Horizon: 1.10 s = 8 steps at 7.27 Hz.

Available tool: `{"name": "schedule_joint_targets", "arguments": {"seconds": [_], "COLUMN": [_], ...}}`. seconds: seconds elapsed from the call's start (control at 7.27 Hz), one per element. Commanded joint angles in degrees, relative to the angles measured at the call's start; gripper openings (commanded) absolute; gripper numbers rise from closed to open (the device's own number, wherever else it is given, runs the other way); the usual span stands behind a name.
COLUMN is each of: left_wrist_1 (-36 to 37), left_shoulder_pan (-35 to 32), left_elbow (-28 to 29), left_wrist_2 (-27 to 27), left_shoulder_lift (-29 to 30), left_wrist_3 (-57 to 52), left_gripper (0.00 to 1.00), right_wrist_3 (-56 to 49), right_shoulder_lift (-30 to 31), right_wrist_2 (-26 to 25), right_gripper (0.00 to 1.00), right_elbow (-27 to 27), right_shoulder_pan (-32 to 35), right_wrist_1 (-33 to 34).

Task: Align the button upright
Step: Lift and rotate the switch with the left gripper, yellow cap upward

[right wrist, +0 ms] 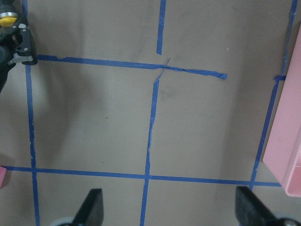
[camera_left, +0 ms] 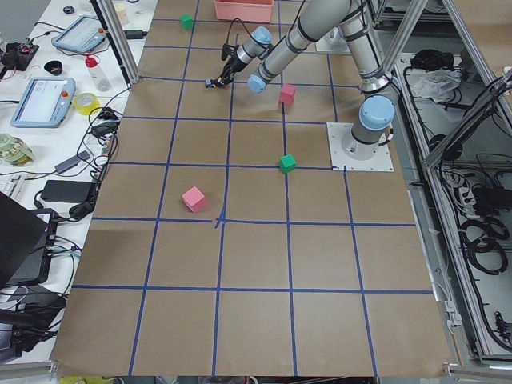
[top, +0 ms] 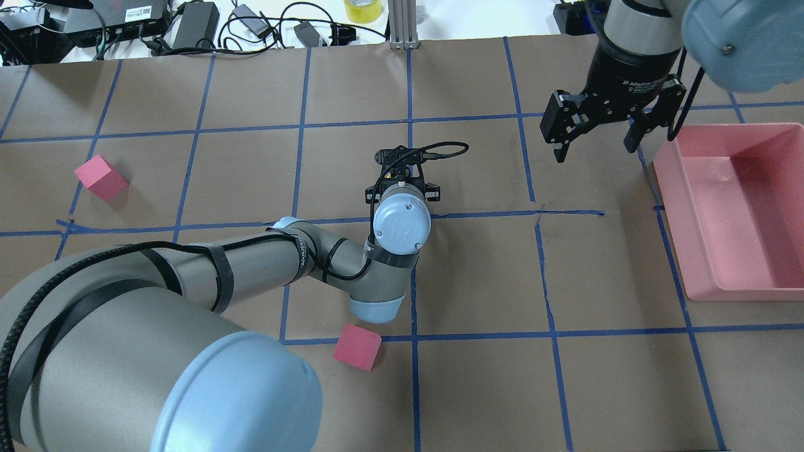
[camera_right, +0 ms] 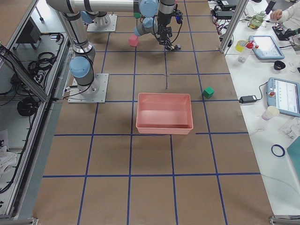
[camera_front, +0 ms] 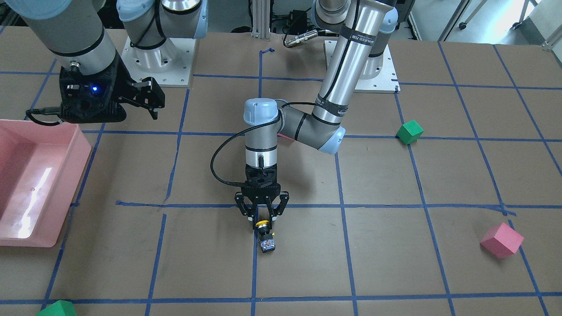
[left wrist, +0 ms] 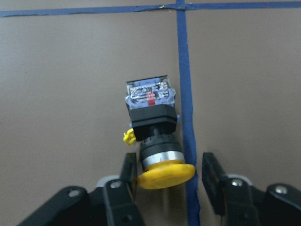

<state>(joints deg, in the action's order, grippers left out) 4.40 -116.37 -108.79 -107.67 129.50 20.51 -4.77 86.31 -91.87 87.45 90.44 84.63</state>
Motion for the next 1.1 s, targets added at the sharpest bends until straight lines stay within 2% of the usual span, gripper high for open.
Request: {"name": "schedule_joint_targets", "arguments": {"seconds": [0.0, 0.28, 0.41, 0.55, 0.69, 0.83, 0.96], "left_wrist_1": [-0.8, -3.9, -7.5, -13.9, -22.2, -32.8, -48.4], "left_shoulder_pan": [0.0, 1.2, 4.0, 6.4, 8.2, 8.6, 8.8], "left_elbow": [0.2, 1.1, 1.3, 1.7, 2.7, 5.7, 9.6], "left_wrist_2": [-0.3, -0.8, 0.2, 4.5, 8.5, 8.8, 12.1], "left_shoulder_lift": [-1.1, -4.1, -6.3, -9.5, -12.6, -15.0, -16.9], "left_wrist_3": [-0.1, 0.0, 0.7, 1.9, 5.8, 7.9, 14.1], "left_gripper": [0.15, 0.15, 0.15, 0.16, 0.16, 0.16, 0.16], "right_wrist_3": [0.0, 0.0, 0.0, 0.0, 0.0, 0.0, 0.0], "right_shoulder_lift": [0.0, 0.0, 0.0, 0.0, 0.0, 0.0, 0.0], "right_wrist_2": [-0.1, -0.3, -0.2, -0.4, -0.4, -0.5, -0.6], "right_gripper": [1.00, 1.00, 1.00, 1.00, 1.00, 1.00, 1.00], "right_elbow": [0.0, 0.0, 0.0, 0.0, 0.0, 0.0, 0.0], "right_shoulder_pan": [0.0, 0.0, 0.0, 0.0, 0.0, 0.0, 0.0], "right_wrist_1": [0.0, -0.1, -0.1, -0.1, -0.1, -0.1, -0.1]}}
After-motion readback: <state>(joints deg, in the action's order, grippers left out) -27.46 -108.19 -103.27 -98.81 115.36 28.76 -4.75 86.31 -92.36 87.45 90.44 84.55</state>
